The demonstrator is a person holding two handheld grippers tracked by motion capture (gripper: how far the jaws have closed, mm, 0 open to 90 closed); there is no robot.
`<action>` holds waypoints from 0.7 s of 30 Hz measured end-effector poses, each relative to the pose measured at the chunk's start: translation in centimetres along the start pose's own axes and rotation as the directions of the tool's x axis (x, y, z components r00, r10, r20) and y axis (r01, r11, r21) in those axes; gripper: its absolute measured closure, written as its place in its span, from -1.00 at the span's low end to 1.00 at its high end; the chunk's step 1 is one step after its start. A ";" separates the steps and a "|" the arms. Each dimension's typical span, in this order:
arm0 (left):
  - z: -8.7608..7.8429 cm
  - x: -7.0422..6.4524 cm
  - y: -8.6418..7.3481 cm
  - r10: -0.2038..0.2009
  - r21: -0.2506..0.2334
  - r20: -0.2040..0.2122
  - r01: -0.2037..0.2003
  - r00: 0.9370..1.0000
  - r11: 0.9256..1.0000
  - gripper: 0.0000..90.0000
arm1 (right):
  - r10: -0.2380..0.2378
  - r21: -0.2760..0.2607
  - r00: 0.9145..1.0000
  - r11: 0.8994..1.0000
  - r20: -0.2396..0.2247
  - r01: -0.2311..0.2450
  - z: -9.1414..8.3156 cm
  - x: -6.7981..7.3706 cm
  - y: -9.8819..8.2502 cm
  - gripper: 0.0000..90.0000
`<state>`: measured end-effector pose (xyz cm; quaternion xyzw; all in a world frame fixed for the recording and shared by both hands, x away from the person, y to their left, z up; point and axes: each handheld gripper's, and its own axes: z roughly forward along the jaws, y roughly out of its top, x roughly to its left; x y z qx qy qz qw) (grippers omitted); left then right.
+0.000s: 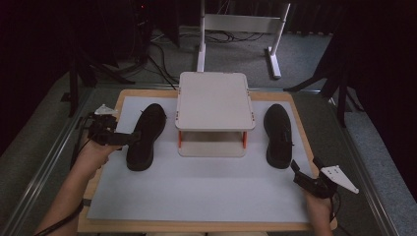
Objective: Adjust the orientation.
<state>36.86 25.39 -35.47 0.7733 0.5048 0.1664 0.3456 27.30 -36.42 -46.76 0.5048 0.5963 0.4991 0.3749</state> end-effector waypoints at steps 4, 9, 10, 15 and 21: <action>1.0 -0.4 1.6 0.017 0.069 -0.002 -0.017 1.000 0.997 -0.96 | 0.002 0.003 1.000 1.000 -0.006 -0.002 0.0 0.0 0.0 -0.69; 2.3 -0.8 3.3 0.044 0.154 -0.022 -0.040 0.999 0.987 -0.96 | 0.005 0.007 1.000 1.000 -0.007 -0.005 0.1 -0.1 0.0 -0.69; 2.5 -0.8 3.6 0.049 0.171 -0.023 -0.044 0.999 0.984 -0.96 | 0.005 0.008 1.000 1.000 -0.009 -0.005 0.1 -0.1 0.0 -0.69; 3.2 -0.7 4.9 0.066 0.249 -0.025 -0.057 0.998 0.967 -0.96 | 0.006 0.007 1.000 1.000 -0.011 -0.006 0.1 -0.1 0.0 -0.69; 3.8 -0.7 5.9 0.066 0.333 -0.005 -0.060 0.998 0.941 -0.96 | 0.005 0.010 1.000 1.000 -0.015 -0.005 0.1 -0.1 0.0 -0.69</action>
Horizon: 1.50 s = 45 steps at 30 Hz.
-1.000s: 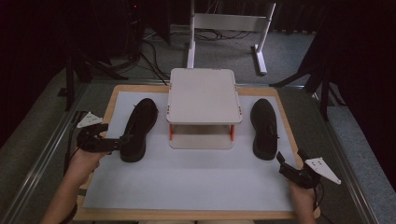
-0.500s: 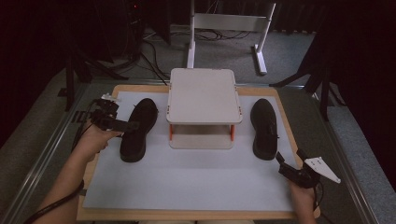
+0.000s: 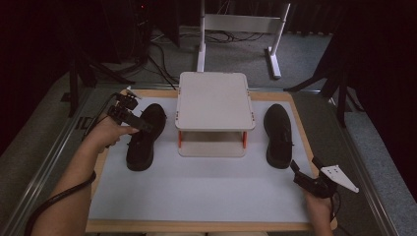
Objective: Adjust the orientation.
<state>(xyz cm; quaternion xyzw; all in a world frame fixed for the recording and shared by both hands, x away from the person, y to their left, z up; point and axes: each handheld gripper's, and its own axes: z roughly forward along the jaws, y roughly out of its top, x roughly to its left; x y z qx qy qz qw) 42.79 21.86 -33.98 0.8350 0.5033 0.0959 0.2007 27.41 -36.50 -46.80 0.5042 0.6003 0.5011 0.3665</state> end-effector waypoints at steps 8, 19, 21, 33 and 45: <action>1.1 0.5 1.4 -0.040 0.124 -0.007 0.040 0.999 0.991 -0.92 | -0.002 0.004 1.000 1.000 -0.003 0.002 0.0 0.0 0.0 -0.69; 3.1 0.5 2.3 -0.069 0.191 -0.001 0.068 0.998 0.979 -0.67 | -0.004 0.010 1.000 1.000 -0.011 0.004 0.1 -0.1 0.0 -0.61; 3.7 0.6 2.1 -0.076 0.201 -0.007 0.076 0.997 0.977 -0.60 | -0.002 0.008 1.000 1.000 -0.013 0.002 0.1 -0.1 0.0 -0.61; 5.4 1.9 1.2 -0.123 0.231 -0.004 0.121 0.992 0.965 0.07 | -0.008 0.013 1.000 1.000 -0.012 0.008 0.1 0.0 0.0 -0.61; 6.1 1.6 1.7 -0.056 0.291 0.009 0.051 0.998 0.955 0.68 | -0.011 0.017 1.000 1.000 -0.018 0.011 0.2 0.0 0.0 -0.61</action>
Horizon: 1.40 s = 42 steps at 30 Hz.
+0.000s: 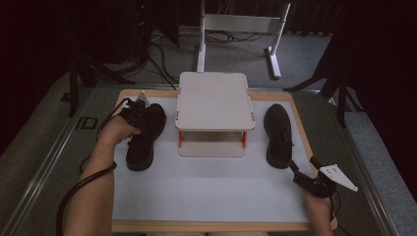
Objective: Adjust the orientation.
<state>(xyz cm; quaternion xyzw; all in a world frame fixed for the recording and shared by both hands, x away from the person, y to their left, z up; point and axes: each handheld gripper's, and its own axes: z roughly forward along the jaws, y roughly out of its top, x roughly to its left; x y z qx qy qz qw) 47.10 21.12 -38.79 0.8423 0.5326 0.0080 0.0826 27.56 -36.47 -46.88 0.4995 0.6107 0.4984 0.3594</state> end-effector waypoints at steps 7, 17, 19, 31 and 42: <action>-0.4 0.1 -0.5 0.016 -0.021 -0.015 -0.016 1.000 1.000 0.87 | 0.003 0.002 1.000 1.000 0.000 -0.003 0.0 0.0 0.0 -0.61; -1.9 -1.8 -1.6 0.165 0.020 -0.030 -0.164 0.986 0.986 0.88 | 0.003 0.006 1.000 1.000 0.004 -0.003 0.0 0.0 0.0 -0.61; -2.4 -2.3 -1.9 0.188 0.021 -0.034 -0.188 0.982 0.982 0.88 | 0.003 0.006 1.000 1.000 0.003 -0.003 0.0 0.0 0.0 -0.61; -3.1 -3.4 -5.3 0.238 -0.003 -0.030 -0.239 0.971 0.971 0.88 | -0.002 0.007 1.000 1.000 0.000 0.002 0.0 0.1 0.0 -0.61; -1.3 -3.7 -7.8 0.258 -0.021 0.000 -0.258 0.966 0.966 0.87 | -0.005 0.008 1.000 1.000 0.006 0.005 0.0 0.1 0.0 -0.61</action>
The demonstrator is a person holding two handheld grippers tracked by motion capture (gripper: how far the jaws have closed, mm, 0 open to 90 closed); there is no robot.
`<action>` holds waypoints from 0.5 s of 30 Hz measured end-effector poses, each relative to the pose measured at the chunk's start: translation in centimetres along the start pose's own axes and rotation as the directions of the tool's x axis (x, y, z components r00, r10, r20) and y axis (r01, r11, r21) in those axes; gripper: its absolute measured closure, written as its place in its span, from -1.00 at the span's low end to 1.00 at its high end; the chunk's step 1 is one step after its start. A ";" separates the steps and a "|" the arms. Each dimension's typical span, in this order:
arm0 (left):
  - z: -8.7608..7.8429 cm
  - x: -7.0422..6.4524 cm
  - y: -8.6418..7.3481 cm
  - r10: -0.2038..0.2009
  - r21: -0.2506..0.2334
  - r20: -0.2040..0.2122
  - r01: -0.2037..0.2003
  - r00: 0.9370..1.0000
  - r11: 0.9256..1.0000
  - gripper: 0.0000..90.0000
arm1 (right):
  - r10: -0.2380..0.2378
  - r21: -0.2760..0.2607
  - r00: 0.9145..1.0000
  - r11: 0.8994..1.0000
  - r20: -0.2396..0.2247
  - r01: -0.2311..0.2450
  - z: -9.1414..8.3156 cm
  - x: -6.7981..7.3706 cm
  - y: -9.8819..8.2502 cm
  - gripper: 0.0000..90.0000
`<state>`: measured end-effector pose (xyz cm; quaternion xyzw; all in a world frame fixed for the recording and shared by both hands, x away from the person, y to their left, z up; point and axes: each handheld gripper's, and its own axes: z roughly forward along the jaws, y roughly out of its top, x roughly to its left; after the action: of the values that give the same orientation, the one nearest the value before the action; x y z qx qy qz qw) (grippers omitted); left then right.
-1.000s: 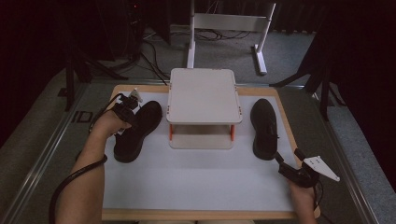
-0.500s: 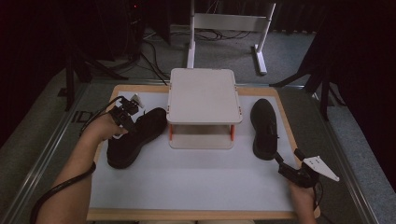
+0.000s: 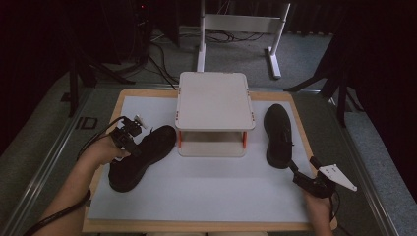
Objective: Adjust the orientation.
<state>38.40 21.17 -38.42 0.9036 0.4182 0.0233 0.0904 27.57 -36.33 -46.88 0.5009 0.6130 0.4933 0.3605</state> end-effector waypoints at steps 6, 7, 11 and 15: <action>0.1 0.1 -0.3 -0.020 -0.014 0.015 0.021 1.000 1.000 0.87 | -0.002 0.002 1.000 1.000 0.000 0.002 0.0 0.1 0.0 -0.61; 0.1 0.2 -0.3 -0.023 -0.018 0.019 0.024 1.000 1.000 0.85 | -0.001 0.001 1.000 1.000 -0.003 0.001 0.0 0.0 0.0 -0.61; -0.3 0.5 -0.8 -0.040 -0.059 0.050 0.043 0.998 0.997 0.61 | 0.001 0.002 1.000 1.000 -0.006 -0.001 0.0 0.0 0.0 -0.61; -0.5 0.5 -1.7 -0.046 -0.108 0.048 0.051 0.998 0.993 0.16 | 0.003 0.003 1.000 1.000 -0.009 -0.003 0.0 0.0 0.0 -0.61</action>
<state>37.43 22.68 -38.26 0.8871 0.4360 0.0235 0.1495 27.60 -36.34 -46.89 0.5000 0.6148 0.4952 0.3562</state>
